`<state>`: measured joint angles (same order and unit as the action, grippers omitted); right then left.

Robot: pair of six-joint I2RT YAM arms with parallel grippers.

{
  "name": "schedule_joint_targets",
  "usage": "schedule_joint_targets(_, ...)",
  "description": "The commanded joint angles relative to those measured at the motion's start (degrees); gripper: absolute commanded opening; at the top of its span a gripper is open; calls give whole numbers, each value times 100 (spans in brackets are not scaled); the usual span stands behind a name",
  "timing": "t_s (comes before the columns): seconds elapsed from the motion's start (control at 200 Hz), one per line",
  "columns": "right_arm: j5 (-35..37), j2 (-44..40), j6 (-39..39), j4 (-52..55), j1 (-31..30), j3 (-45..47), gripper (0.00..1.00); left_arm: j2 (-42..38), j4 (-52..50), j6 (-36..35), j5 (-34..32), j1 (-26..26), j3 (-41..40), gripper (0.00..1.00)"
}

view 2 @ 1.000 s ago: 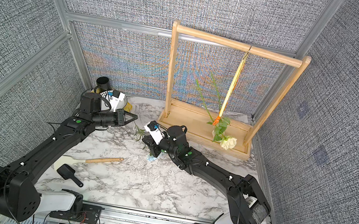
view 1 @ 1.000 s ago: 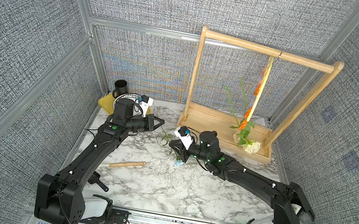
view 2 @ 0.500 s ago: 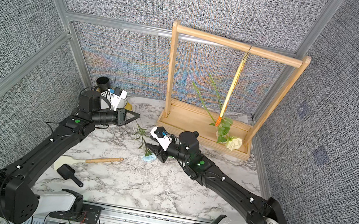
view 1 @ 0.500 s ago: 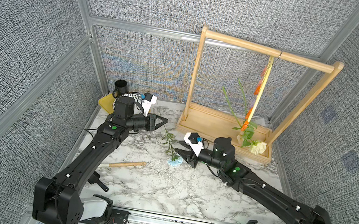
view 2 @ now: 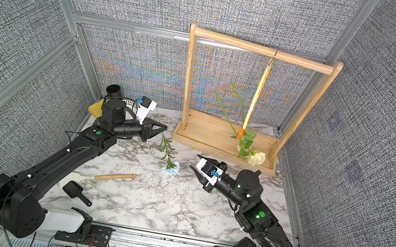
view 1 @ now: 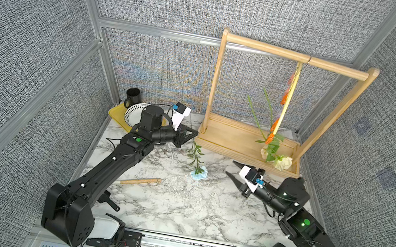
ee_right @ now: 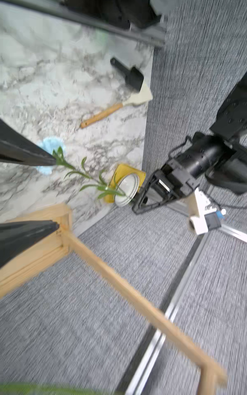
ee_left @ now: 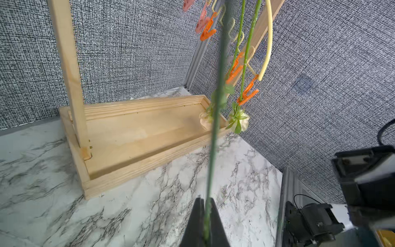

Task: Dry the flowers on a clothes hanger
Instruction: Pick up the flower at the center of the board, then open the clamp at the hanger.

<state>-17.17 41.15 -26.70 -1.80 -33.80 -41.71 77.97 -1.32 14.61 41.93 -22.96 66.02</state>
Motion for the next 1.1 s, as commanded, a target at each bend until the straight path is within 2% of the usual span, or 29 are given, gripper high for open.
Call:
schedule_joint_targets(0.0, -692, -45, -225, 431, 1170, -210, 44, 239, 610, -191, -144, -102, 268, 2)
schedule_joint_targets(0.18, -2020, 352, 349, 3, 3297, -637, 45, 656, 835, -338, -316, -246, 747, 2)
schedule_joint_targets(0.32, -2226, 1057, 1362, -655, 4230, -863, 46, 952, 1108, -193, -408, -295, 975, 2)
schedule_joint_targets(0.526, -1644, 1836, 1755, -800, 4670, -1364, 46, 1237, 1363, -128, -648, -358, 1106, 2)
schedule_joint_targets(0.671, -1642, 2435, 1642, -650, 4865, -1842, 45, 1382, 1549, -73, -769, -383, 1154, 2)
schedule_joint_targets(1.096, -1765, 4295, -384, 781, 4857, -3544, 46, 1458, 1389, -220, -1172, -411, 1192, 2)
